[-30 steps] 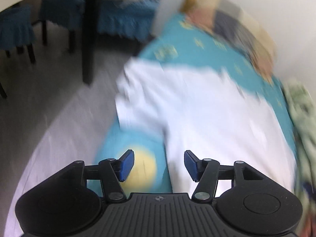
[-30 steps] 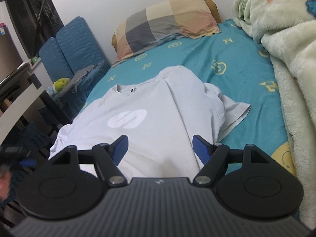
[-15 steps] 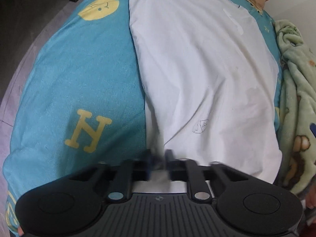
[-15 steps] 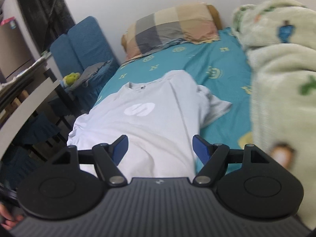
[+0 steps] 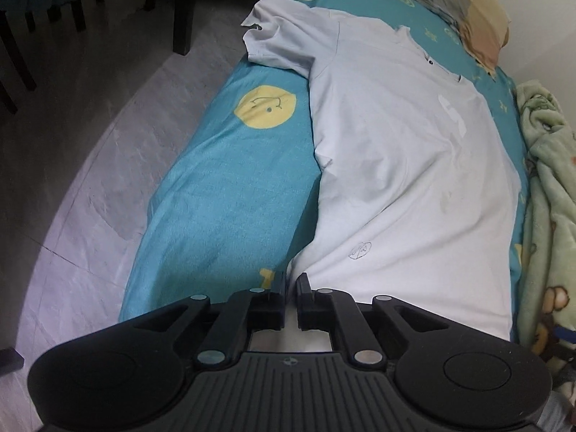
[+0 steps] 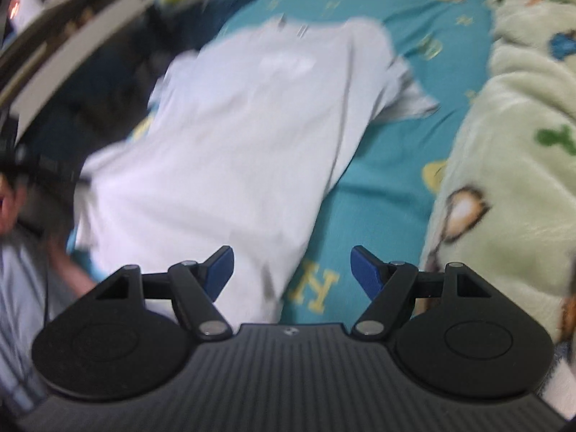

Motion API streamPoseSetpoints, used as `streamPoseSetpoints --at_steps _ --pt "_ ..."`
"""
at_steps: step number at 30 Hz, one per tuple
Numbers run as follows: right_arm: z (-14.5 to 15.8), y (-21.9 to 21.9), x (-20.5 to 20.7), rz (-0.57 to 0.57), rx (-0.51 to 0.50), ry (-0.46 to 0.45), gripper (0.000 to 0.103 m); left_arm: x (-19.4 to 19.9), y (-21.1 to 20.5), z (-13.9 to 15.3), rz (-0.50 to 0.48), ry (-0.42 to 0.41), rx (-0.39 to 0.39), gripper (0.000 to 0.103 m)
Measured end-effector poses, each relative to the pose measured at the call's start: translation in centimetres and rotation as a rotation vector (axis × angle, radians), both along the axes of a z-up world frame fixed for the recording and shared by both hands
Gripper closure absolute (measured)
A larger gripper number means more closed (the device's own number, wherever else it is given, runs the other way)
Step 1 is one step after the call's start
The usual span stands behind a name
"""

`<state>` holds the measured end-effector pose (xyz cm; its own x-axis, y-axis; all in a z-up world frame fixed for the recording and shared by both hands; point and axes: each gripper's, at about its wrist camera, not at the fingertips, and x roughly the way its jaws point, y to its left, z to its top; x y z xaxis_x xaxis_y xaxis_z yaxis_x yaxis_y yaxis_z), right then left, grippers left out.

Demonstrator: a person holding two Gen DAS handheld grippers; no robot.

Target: Fold clothes

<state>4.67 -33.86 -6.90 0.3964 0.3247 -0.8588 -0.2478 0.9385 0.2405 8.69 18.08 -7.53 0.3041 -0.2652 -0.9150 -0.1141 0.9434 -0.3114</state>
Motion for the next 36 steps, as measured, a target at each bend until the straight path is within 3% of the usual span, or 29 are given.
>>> streamPoseSetpoints --at_steps 2,5,7,10,13,14,17,22,25,30,33,36 --pt "-1.1 0.8 0.6 0.044 -0.018 0.062 0.030 -0.3 0.0 0.2 0.005 -0.007 -0.012 0.096" --pt "-2.1 0.7 1.7 -0.017 -0.019 0.068 0.030 -1.0 -0.4 1.1 0.005 -0.032 -0.021 0.089" --pt "-2.1 -0.5 2.8 -0.124 0.059 0.025 0.030 -1.4 -0.8 1.7 -0.019 -0.079 0.006 0.074" --pt "-2.1 -2.4 4.6 -0.308 0.182 -0.051 0.030 -1.8 -2.1 3.0 -0.047 -0.161 0.042 0.063" --pt "-3.2 -4.0 6.6 -0.493 0.259 -0.099 0.030 -2.0 -3.9 4.6 -0.057 -0.250 0.047 0.054" --pt "-3.5 -4.6 7.4 -0.546 0.288 -0.102 0.035 -1.8 -5.0 4.8 -0.059 -0.274 0.041 0.054" --pt "-4.7 -6.3 9.7 -0.705 0.384 -0.115 0.037 -1.1 -8.4 5.1 -0.060 -0.340 0.019 0.050" --pt "-7.5 -8.1 14.9 -0.850 0.475 -0.117 0.037 2.9 -14.6 1.7 -0.037 -0.338 -0.071 0.049" --pt "-9.9 -9.1 17.8 -0.918 0.486 -0.125 0.037 5.2 -18.1 -0.8 -0.122 -0.375 0.031 0.049" --pt "-13.9 -10.6 22.1 -1.022 0.434 -0.163 0.038 7.8 -18.8 -5.3 -0.182 -0.370 0.065 0.052" --pt "-14.2 -10.6 24.2 -1.037 0.359 -0.205 0.052 8.7 -18.0 -6.1 -0.172 -0.373 0.053 0.054" --pt "-11.9 -10.6 25.5 -1.009 0.292 -0.278 0.077 9.3 -17.4 -6.6 -0.160 -0.367 0.024 0.054"
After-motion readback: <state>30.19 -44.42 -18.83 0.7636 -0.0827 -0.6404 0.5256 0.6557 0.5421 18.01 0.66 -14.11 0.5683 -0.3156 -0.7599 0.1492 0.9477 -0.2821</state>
